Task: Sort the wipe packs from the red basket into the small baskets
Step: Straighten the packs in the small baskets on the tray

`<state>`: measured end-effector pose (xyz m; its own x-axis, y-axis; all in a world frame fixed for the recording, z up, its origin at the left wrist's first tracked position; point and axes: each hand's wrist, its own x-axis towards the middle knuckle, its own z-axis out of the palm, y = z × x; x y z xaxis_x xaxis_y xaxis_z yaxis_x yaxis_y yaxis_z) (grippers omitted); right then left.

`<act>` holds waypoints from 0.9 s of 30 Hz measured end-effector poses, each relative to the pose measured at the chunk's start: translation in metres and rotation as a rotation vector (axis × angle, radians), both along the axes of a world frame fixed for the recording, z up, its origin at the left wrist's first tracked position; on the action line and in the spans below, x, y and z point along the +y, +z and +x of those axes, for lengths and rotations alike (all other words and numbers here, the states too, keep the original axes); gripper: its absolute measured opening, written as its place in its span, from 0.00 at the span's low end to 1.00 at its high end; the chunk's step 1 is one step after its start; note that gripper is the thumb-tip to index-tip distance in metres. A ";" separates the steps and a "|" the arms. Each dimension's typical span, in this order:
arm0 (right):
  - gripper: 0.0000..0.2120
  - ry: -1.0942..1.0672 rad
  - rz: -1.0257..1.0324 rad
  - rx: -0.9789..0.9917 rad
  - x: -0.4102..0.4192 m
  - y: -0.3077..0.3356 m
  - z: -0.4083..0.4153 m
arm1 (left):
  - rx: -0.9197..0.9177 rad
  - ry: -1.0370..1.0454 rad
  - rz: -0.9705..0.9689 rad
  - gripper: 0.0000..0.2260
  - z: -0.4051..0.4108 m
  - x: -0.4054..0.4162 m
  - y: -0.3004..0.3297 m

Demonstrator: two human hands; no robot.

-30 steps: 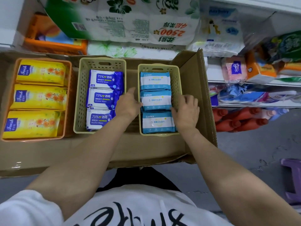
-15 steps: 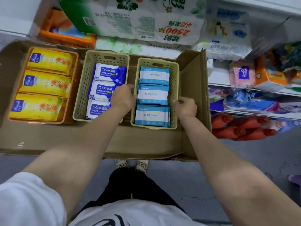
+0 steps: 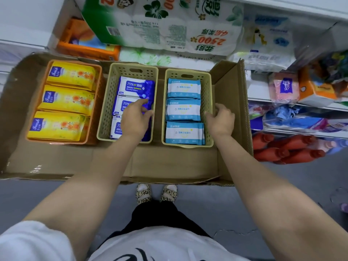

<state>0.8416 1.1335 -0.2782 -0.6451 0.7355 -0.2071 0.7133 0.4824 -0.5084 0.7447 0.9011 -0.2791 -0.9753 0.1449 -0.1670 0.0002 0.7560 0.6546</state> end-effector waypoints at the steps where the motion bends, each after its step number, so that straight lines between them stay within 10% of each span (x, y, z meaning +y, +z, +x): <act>1: 0.22 0.032 -0.015 0.043 -0.011 0.004 -0.001 | 0.005 0.033 0.001 0.18 0.001 -0.014 -0.001; 6: 0.21 0.262 -0.393 -0.055 -0.088 0.002 -0.002 | -0.134 -0.070 0.070 0.14 0.019 -0.072 -0.011; 27: 0.22 0.327 -0.107 -0.224 -0.132 -0.006 0.011 | -0.100 -0.270 -0.082 0.07 0.052 -0.082 -0.023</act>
<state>0.8527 1.0011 -0.2846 -0.7719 0.4656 -0.4330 0.6295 0.6552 -0.4177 0.7966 0.8191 -0.3018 -0.8813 0.3788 -0.2824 0.1467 0.7876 0.5985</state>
